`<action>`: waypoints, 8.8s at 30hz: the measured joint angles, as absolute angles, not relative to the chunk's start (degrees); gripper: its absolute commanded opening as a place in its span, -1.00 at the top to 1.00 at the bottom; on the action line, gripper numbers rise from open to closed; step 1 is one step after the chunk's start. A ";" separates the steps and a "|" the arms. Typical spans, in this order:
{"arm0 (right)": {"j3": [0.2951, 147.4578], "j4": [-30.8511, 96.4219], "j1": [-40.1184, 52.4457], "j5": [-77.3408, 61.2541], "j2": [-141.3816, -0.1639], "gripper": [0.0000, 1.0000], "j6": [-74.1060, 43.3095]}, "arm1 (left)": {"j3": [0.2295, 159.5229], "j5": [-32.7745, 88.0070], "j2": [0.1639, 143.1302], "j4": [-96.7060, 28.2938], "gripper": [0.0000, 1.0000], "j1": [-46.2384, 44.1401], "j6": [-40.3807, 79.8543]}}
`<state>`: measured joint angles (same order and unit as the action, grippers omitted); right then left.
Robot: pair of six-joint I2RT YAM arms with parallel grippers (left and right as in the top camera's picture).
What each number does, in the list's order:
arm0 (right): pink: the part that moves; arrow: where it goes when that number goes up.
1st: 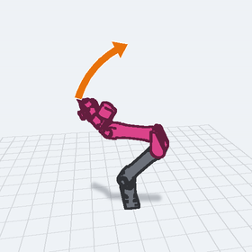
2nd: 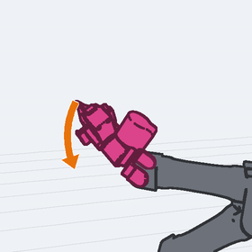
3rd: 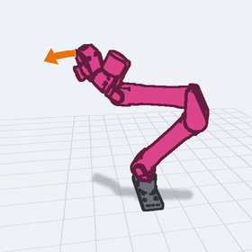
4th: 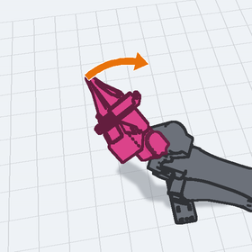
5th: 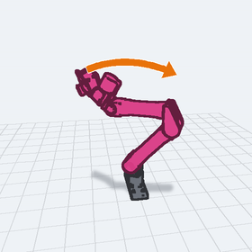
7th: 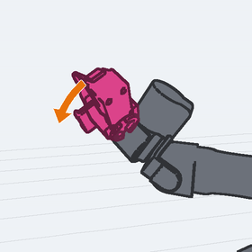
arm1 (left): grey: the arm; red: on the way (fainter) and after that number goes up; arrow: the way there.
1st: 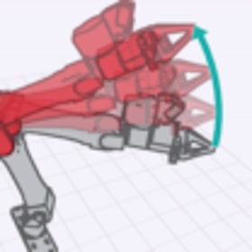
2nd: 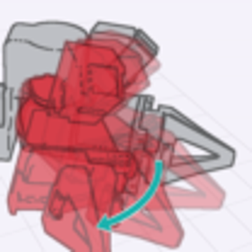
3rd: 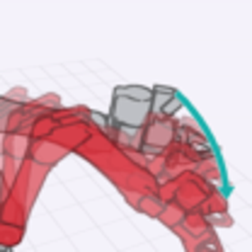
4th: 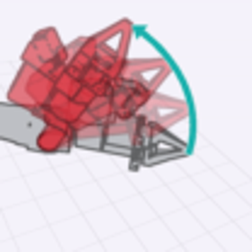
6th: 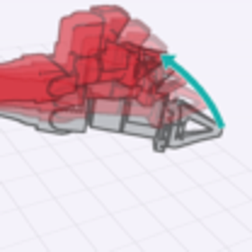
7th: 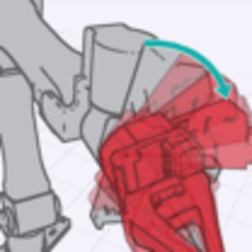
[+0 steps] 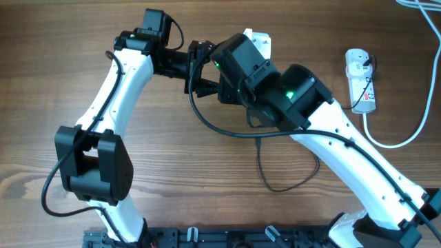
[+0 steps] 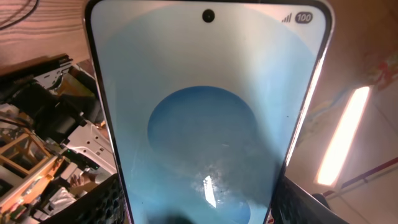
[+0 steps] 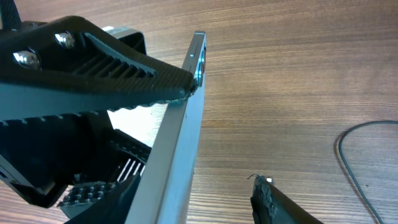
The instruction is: Plug charger to phone and switch on socket
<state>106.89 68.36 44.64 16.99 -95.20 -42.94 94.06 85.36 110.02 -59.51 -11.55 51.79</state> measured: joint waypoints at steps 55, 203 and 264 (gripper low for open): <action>106.89 64.71 42.54 20.38 -94.39 0.91 -92.14 | 94.50 83.42 110.02 -59.35 -0.33 -11.51 59.22; 65.95 55.90 34.92 -15.62 -82.59 0.91 -26.20 | 94.61 52.21 108.16 -43.99 0.92 -7.11 32.47; 72.27 51.48 34.92 -9.37 -66.50 0.91 -28.25 | 94.61 48.93 93.89 -41.78 0.92 -23.68 21.06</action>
